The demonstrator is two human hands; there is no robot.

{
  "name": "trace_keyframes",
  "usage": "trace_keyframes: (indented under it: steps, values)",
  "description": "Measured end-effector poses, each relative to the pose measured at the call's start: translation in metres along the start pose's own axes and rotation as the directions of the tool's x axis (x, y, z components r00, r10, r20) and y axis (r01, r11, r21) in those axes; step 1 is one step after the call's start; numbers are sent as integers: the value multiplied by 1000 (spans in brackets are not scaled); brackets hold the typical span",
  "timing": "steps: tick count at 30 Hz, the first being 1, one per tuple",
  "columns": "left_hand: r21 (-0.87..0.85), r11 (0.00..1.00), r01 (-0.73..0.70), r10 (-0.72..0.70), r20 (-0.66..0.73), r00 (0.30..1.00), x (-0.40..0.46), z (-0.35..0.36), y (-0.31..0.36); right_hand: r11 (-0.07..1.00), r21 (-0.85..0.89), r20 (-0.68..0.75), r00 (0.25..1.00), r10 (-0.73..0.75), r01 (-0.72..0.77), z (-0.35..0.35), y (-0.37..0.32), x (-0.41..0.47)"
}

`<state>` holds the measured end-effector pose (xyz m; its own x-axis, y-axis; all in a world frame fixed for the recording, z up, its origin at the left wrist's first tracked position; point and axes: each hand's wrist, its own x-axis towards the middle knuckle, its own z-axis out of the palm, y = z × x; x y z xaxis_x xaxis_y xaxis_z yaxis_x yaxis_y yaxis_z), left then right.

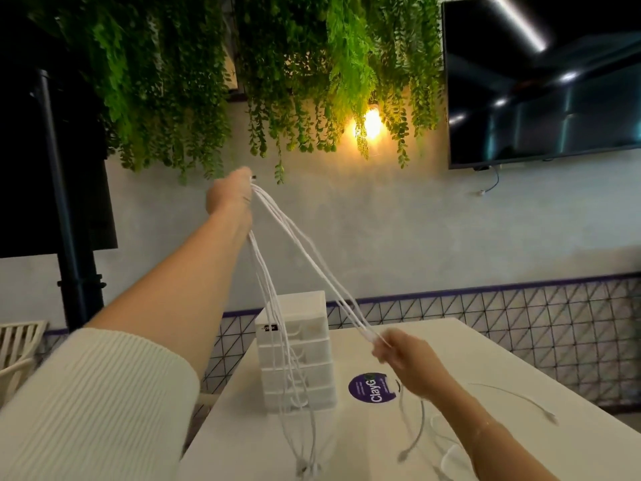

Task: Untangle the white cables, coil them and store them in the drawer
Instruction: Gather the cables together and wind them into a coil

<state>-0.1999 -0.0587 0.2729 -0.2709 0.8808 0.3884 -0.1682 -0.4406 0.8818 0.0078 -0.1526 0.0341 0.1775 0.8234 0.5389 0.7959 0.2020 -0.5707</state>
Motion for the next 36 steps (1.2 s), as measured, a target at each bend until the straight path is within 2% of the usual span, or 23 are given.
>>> trace_keyframes:
  steps: [4, 7, 13, 16, 20, 21, 22, 24, 25, 26, 28, 29, 31, 34, 36]
  values:
    - [-16, 1000, -15, 15, 0, 1000, 10, -9, 8, 989, -64, -7, 991, 133, -134, 21, 71, -33]
    - [-38, 999, 11, -11, 0, 1000, 6, -5, 0, 961, -194, 8, 980, 200, -195, 33, 93, -38]
    - [-49, 999, 7, -7, -1, 1000, 2, 2, 0, 775, -580, -37, 959, 281, -249, 32, 103, -45]
    - [-37, 999, -18, 19, 23, 1000, 1, 4, 9, 707, -629, 47, 893, 448, -322, 31, 104, -45]
    - [0, 998, -60, 60, 37, 998, 0, 8, 10, 780, -526, 295, 787, 541, -339, 9, 60, -27]
    - [9, 998, -62, 61, 47, 997, -2, 10, 8, 790, -524, 332, 778, 533, -318, 0, 43, -19]
    - [21, 998, -64, 62, 56, 996, -3, 13, 5, 811, -513, 332, 806, 489, -281, -9, 24, -9]
    - [46, 996, -75, 71, 77, 994, -8, 20, 1, 906, -379, 196, 941, 275, -186, -27, -17, 12]
    - [60, 995, -83, 77, 92, 993, -10, 23, 0, 962, -239, 84, 985, 154, -130, -35, -40, 22]
    - [79, 992, -103, 94, 104, 990, -12, 27, 0, 994, -65, -17, 996, 84, -85, -41, -64, 34]
    - [116, 982, -149, 132, 149, 980, -21, 35, 1, 968, 250, -121, 992, 30, 1, -48, -112, 58]
    - [135, 977, -167, 144, 169, 975, -26, 38, 2, 949, 310, -154, 988, -7, 56, -50, -134, 70]
    - [183, 962, -201, 163, 205, 965, -34, 43, 4, 937, 319, -216, 974, -74, 142, -50, -166, 93]
    - [229, 946, -232, 181, 221, 958, -36, 43, 6, 934, 330, -245, 968, -60, 141, -48, -179, 108]
    - [253, 935, -249, 195, 221, 956, -33, 39, 6, 985, 116, -214, 971, -102, 129, -47, -173, 103]
